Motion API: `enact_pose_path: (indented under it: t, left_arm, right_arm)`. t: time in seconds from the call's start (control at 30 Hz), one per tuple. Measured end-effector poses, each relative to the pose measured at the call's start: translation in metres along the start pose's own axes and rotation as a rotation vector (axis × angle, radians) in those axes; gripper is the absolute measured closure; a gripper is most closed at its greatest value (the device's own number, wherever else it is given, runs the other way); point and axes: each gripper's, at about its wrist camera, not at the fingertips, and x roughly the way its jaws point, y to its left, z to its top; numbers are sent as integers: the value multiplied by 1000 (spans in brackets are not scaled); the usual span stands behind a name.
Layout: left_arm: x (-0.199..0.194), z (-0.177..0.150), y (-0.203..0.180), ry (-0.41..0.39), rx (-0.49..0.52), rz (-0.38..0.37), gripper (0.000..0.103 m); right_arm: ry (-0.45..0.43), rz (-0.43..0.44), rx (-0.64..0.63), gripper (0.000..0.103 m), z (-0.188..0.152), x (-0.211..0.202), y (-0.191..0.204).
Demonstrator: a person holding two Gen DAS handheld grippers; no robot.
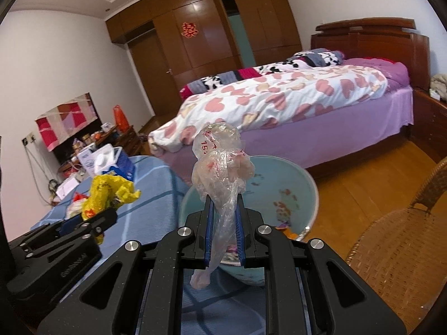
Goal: Collect trash
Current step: 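Carry the yellow bag and clear bag over the teal bin and open the right tool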
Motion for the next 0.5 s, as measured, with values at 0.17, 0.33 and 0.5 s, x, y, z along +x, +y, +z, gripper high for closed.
enact_pose_path:
  t: [0.17,0.33,0.5]
  left_arm:
    - [8,2,-7,10,3,-20,71]
    - [18,3,-14,29,10,-28,71]
    - [27,4,-21,38,24,-29,71]
  right_arm:
    - [13,-56,5,88,1,9,-12]
    - [30,-92,5,88,0,20,-21]
    - [44,-101,14,88,0,27,-29]
